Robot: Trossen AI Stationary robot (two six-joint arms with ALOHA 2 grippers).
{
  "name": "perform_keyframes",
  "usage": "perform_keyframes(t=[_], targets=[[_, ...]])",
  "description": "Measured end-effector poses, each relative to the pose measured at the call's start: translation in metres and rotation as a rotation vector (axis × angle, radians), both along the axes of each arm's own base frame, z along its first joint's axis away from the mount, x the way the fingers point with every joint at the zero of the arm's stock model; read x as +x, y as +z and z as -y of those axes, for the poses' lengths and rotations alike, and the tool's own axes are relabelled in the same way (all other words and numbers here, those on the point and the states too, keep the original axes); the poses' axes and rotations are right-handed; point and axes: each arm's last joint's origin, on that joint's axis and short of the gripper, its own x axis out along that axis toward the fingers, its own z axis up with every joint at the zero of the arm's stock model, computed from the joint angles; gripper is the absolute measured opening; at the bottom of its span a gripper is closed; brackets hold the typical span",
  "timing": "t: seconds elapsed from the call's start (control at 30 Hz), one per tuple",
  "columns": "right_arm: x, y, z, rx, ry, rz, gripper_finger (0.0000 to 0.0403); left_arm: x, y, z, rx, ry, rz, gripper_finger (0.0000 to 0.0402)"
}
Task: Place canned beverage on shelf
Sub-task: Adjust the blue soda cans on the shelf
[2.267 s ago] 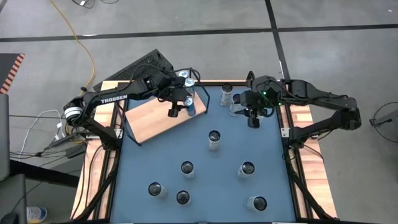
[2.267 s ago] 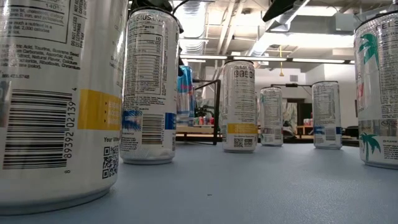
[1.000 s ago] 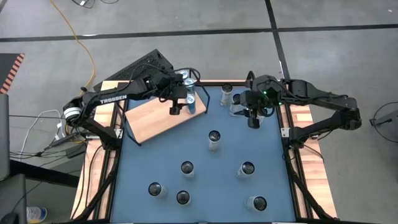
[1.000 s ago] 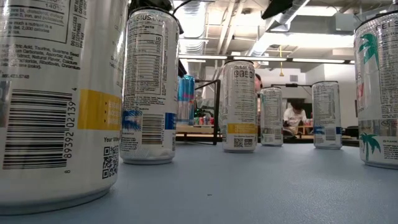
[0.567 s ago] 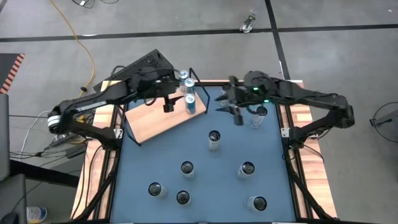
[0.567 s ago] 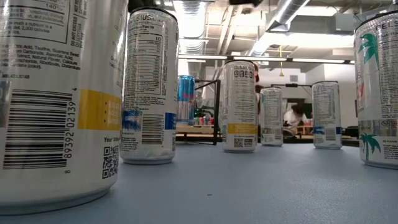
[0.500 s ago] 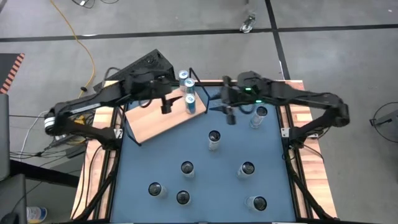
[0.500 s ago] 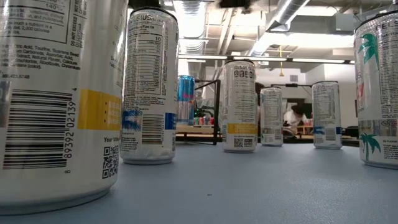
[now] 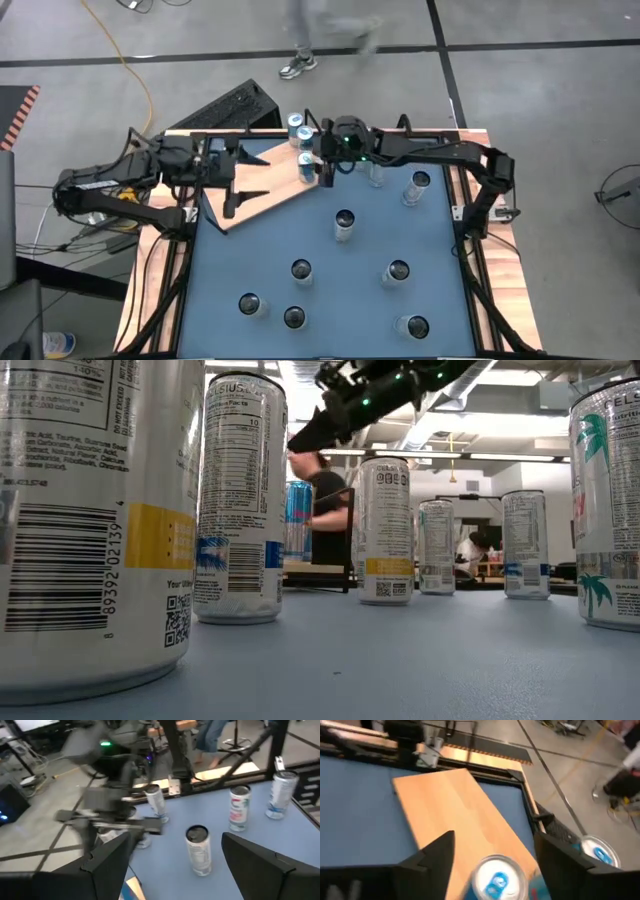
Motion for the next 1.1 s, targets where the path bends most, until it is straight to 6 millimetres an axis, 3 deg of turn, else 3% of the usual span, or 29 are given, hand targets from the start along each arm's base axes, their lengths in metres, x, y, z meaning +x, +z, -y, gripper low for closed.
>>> perform_keyframes(t=[0.13,0.27,0.4,0.67,1.1], targets=[[0.005,-0.011,0.013,0.029,-0.033,-0.038,0.0319,0.004,-0.003,0.005,0.003,-0.01,-0.02,0.0297],[0.012,-0.026,0.013,0.041,-0.028,-0.077,0.0334,0.01,-0.007,0.007,-0.004,-0.018,-0.048,0.0297],[0.015,-0.037,0.012,0.056,-0.022,-0.118,0.0331,0.017,-0.012,0.007,-0.005,-0.017,-0.076,0.0297],[0.015,-0.039,0.013,0.063,-0.027,-0.127,0.0323,0.03,-0.02,0.007,-0.01,-0.004,-0.121,0.0297],[0.011,-0.042,0.017,0.052,-0.111,-0.178,0.0305,0.03,-0.02,0.007,-0.053,0.012,-0.122,0.0297]])
